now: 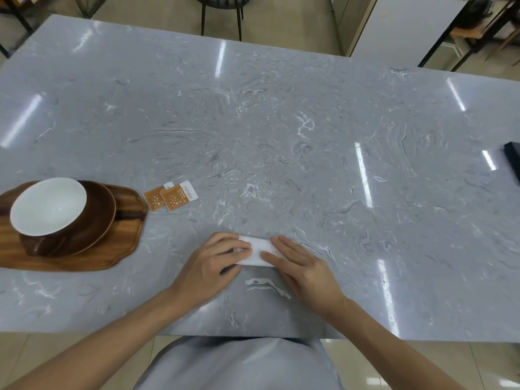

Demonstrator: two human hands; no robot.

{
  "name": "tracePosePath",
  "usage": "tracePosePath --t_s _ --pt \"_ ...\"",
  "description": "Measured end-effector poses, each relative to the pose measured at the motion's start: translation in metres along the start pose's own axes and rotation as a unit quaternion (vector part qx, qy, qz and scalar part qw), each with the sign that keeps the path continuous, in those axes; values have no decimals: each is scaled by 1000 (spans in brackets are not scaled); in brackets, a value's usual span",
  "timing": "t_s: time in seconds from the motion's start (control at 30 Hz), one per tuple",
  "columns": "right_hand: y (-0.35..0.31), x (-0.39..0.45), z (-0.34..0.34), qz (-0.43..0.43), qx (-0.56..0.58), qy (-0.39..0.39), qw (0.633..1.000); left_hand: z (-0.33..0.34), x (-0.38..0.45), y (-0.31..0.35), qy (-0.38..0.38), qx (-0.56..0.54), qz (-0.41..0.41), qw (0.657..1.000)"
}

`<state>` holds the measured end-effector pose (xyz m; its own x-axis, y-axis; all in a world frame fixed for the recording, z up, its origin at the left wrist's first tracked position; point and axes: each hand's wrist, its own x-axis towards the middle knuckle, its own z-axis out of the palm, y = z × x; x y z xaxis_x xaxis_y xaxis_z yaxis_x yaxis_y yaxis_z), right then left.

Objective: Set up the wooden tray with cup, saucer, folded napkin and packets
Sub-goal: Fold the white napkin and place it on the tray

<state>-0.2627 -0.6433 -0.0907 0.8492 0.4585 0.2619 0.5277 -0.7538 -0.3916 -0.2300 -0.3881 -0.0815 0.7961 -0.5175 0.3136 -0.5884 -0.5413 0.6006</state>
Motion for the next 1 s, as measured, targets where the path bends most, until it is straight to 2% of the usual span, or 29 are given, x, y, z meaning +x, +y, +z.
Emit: tracePosePath --t_s 0.2,0.4,0.53,0.63,0.77,0.87,1.0 --pt "6 -13 5 -19 8 -20 1000 -2 -10 -6 -5 77 66 995" --pt "6 -13 -1 5 13 -62 998 -12 5 -5 -29 82 36 996" --pt "2 -4 -8 62 77 -63 993 -18 33 -5 -128 28 -29 991" --pt "1 -1 -11 92 109 -44 989 -26 48 -10 -225 -16 -50 973" --pt "-2 -4 -9 132 132 -55 981 -25 66 -2 -316 22 -35 948" --pt "-9 -5 -4 168 140 -35 975 -20 76 4 -362 58 -15 930" --pt "-16 -1 0 211 145 9 967 -21 81 3 -369 -7 -78 926"
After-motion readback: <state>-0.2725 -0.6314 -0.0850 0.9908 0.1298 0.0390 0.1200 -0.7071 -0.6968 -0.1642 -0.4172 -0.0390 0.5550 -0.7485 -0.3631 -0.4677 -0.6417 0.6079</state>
